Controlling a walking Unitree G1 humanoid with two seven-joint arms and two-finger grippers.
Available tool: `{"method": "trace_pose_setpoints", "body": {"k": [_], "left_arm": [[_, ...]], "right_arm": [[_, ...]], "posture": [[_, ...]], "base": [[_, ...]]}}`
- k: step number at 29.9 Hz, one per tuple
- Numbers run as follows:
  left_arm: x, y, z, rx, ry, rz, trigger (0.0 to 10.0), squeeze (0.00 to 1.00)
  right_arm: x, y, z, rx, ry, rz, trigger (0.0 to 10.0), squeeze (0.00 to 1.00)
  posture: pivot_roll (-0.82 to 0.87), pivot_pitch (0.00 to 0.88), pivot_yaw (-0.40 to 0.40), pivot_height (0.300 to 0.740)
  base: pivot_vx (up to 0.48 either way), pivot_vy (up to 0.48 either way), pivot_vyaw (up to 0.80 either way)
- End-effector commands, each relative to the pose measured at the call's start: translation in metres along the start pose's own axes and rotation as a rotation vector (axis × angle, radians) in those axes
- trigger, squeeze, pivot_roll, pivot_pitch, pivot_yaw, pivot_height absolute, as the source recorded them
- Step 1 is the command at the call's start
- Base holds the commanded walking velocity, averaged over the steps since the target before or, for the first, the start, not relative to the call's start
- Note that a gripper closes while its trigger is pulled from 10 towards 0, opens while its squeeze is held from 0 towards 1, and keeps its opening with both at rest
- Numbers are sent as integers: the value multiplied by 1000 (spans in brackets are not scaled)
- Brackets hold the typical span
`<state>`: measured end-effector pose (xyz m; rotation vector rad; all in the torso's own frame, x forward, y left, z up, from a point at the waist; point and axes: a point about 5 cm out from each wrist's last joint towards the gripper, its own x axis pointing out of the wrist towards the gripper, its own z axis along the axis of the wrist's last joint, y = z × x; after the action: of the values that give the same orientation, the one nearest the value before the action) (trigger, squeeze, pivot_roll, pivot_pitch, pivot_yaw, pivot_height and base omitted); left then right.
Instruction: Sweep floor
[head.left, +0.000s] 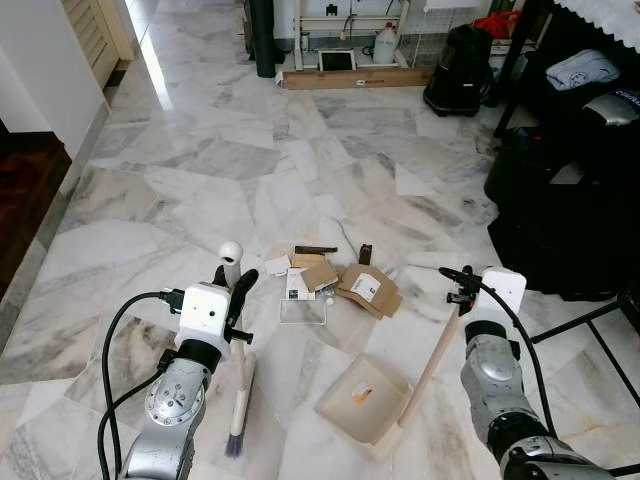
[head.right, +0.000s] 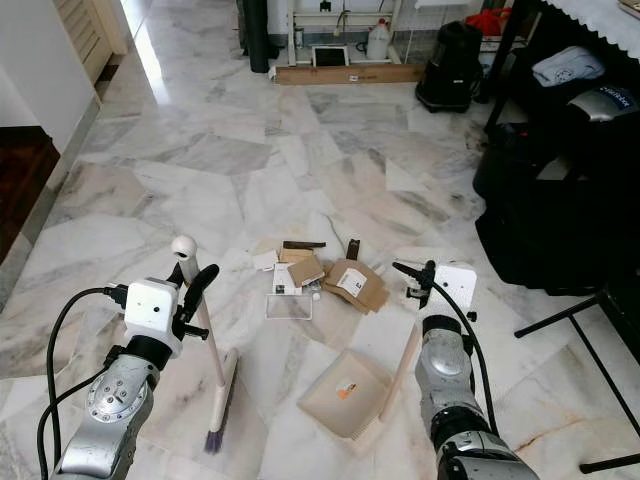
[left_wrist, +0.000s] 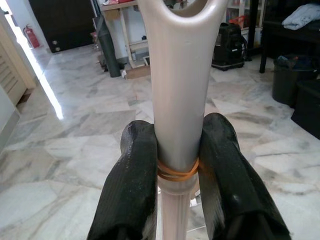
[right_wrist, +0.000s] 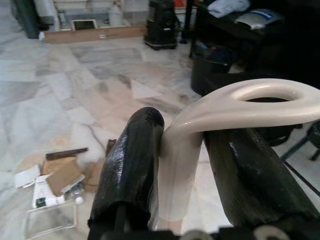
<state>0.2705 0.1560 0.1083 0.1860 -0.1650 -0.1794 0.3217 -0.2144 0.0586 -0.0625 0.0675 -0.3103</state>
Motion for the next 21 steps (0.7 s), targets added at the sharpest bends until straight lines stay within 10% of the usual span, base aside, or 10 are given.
{"method": "trace_pose_setpoints", "body": {"k": [1,16,17,21], "left_arm": [[0,-1,5,-1,-24,-8,10000,0],[-1,-3,2,-5,-4,-23,10000,0],[-1,-4,1,-6,-2,-24,10000,0],[-1,-4,1,-7,1,-27,10000,0]], "right_arm": [[2,-4,1,-2,-2,-17,10000,1000],[2,-8,-1,-49,27,-41,10000,1000],[2,-8,-1,-58,29,-47,10000,59],[3,-9,-2,-62,33,-50,10000,0]], "posture": [[29,117,-39,740],[30,120,-39,740],[30,120,-39,740],[28,118,-40,740]], "base": [[0,0,0],[0,0,0],[0,0,0],[0,0,0]]}}
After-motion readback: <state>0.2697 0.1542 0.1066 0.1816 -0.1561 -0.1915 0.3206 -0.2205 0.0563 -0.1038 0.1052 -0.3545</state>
